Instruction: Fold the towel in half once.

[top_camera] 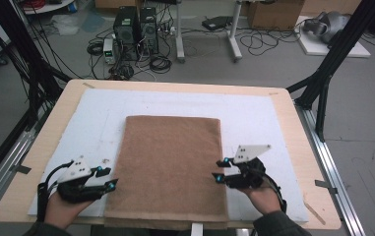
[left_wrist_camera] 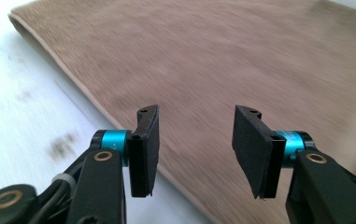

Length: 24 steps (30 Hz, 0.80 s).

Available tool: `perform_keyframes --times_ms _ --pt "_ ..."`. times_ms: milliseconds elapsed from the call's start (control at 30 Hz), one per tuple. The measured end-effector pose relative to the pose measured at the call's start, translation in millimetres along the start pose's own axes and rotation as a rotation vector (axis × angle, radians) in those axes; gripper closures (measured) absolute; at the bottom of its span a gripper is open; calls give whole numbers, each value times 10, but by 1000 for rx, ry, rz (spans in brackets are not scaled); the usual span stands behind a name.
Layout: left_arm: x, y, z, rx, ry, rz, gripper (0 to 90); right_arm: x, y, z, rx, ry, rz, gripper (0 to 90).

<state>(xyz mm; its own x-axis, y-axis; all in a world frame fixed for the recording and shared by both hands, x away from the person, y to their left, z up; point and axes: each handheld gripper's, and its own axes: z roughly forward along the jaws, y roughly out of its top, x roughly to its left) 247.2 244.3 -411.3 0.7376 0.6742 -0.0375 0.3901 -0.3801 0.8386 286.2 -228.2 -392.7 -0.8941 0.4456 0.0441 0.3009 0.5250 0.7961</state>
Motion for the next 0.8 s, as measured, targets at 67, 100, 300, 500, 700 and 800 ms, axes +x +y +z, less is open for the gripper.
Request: perform_keyframes --times_ms 67,100,300,500,700,800 --pt "157 91 153 3 4 -26 488 -201 72 57 -3 -49 13 517" --pt "236 132 220 -11 21 -34 480 -307 110 88 -9 -77 21 518" --pt "646 360 626 -1 152 -120 536 -953 253 324 -20 -148 174 506" --pt "895 377 989 26 202 -178 522 -1244 182 612 76 -225 178 494" --pt "984 392 1180 95 194 -248 680 -1365 44 807 104 -214 246 594" --pt "996 418 1210 90 179 -261 830 -1357 81 839 100 -154 210 812"
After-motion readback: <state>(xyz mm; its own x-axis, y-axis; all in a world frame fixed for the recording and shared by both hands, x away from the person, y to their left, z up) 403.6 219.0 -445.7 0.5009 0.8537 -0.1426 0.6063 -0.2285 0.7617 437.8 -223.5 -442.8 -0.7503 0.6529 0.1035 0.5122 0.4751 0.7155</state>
